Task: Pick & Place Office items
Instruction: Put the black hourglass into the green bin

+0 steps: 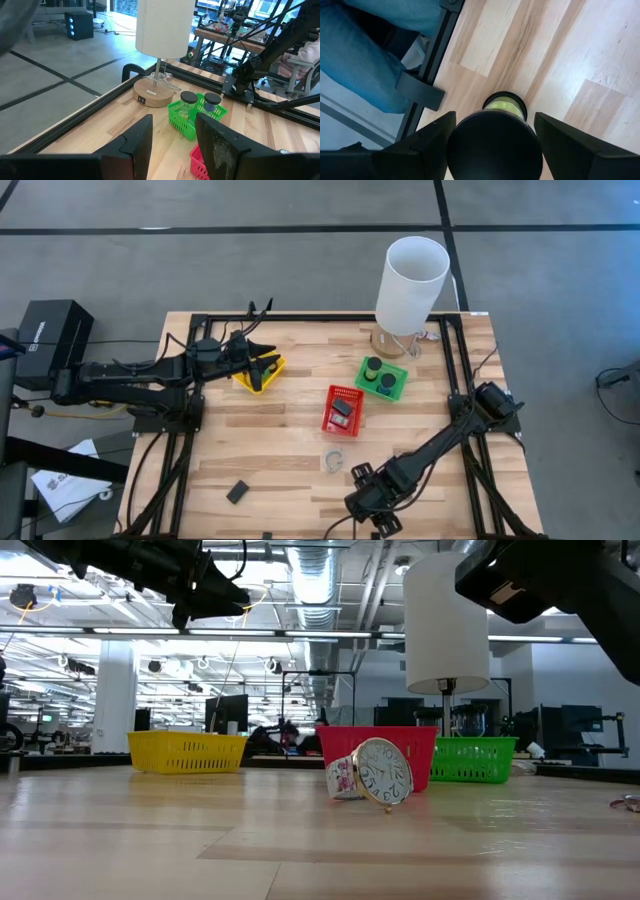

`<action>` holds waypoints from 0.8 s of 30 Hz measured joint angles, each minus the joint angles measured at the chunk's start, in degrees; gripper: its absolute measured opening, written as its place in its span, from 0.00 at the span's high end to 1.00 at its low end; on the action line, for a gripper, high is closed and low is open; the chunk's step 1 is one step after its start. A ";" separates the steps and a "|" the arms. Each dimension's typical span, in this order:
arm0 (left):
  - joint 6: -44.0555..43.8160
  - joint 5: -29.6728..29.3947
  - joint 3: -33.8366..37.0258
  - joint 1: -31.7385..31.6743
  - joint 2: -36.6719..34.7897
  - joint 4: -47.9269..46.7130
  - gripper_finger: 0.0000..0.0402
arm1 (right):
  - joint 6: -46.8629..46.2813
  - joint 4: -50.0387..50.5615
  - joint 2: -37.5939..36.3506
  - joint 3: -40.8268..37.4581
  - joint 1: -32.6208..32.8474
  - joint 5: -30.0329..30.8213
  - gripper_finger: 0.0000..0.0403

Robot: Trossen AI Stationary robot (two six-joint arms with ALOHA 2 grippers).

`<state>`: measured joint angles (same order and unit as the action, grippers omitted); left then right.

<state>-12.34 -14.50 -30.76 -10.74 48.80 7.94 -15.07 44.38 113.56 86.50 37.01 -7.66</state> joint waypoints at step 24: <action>6.14 23.93 4.79 4.83 0.04 -2.41 0.64 | 0.00 0.02 0.07 0.00 0.00 0.20 0.35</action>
<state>-6.20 9.43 -25.98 -5.91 48.84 5.53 -15.07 44.40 113.62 86.50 37.01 -7.46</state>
